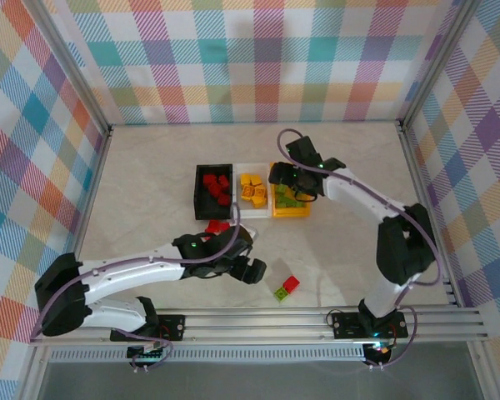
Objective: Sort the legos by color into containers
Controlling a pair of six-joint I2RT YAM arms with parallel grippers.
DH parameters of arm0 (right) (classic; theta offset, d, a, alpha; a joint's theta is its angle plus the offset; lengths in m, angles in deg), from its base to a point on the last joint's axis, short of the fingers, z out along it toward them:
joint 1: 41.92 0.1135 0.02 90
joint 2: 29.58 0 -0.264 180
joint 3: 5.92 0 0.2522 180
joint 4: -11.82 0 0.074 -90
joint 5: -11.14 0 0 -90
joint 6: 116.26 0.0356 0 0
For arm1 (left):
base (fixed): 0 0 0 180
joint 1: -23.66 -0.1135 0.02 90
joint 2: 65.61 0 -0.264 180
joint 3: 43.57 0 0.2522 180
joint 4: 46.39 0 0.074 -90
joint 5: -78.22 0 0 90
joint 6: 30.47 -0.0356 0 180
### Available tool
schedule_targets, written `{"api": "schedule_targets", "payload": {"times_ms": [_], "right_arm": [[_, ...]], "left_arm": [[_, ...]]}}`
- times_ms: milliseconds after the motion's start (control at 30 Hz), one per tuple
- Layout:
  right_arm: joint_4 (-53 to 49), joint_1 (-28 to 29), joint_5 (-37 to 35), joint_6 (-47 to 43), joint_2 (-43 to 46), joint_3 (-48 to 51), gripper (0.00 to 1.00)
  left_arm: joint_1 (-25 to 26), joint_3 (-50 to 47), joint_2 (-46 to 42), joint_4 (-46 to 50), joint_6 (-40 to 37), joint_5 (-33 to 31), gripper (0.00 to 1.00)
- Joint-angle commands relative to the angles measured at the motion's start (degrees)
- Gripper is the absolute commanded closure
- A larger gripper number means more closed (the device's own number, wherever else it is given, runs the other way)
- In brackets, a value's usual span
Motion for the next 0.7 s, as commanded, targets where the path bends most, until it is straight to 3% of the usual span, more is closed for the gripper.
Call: {"api": "schedule_targets", "payload": {"times_ms": [0, 333, 667], "right_arm": [[0.58, 0.04, 1.05, 1.24, 7.57, 6.42, 0.11], [1.39, 0.00, 0.32, 3.56, 21.48, 23.71, 0.09], [-0.15, -0.01, -2.09, 3.18, 25.34, 25.78, 0.09]], "left_arm": [[4.12, 4.48, 4.72, -1.73, -4.82, 1.70, 0.07], [14.06, 14.87, 20.29, 1.43, -10.87, 0.69, 0.15], [15.35, 15.93, 28.11, 0.73, -11.77, -0.57, 0.28]]}}
